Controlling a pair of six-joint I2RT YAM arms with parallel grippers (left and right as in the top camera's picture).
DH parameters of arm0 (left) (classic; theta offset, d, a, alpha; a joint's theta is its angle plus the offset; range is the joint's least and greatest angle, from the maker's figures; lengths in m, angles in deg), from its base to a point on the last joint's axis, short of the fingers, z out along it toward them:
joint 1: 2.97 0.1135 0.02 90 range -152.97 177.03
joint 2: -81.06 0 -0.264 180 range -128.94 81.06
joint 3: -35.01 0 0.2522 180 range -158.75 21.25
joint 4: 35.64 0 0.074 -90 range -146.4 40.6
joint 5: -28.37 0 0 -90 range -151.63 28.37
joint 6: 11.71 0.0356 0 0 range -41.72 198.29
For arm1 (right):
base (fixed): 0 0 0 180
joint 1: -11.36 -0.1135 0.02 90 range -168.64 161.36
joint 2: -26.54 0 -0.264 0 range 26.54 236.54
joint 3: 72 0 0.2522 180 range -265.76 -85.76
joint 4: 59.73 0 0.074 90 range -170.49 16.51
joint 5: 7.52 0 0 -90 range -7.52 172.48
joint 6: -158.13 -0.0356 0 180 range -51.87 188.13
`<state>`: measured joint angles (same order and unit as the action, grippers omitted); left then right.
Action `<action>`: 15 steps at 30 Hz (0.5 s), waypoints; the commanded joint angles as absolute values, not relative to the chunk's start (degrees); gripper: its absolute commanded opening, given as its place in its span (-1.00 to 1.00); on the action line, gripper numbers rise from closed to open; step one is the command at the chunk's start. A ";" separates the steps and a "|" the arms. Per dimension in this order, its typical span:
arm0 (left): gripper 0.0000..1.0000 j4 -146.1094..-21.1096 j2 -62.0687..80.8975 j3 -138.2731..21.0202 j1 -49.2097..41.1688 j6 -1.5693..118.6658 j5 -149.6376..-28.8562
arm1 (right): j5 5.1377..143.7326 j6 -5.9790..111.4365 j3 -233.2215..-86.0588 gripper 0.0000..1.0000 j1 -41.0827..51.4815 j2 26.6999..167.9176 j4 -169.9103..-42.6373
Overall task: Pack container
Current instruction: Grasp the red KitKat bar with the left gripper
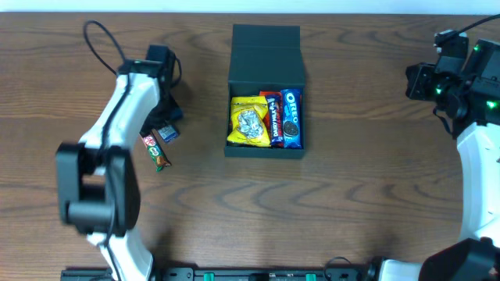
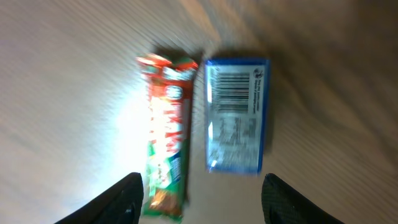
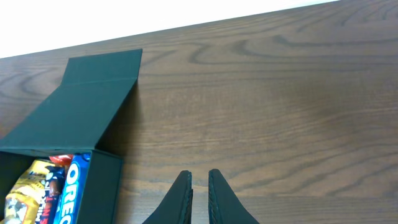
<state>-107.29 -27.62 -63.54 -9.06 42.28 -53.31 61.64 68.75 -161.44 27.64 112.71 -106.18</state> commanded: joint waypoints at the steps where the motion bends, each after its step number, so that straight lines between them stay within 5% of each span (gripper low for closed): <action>1: 0.29 -107.90 -21.46 -62.47 -8.64 43.61 -49.71 | 61.22 68.16 -161.90 -0.79 27.79 111.53 -105.91; 15: 0.33 -96.89 -20.82 -44.79 -7.35 42.23 -55.81 | 59.52 68.16 -161.90 -0.79 27.79 111.53 -105.80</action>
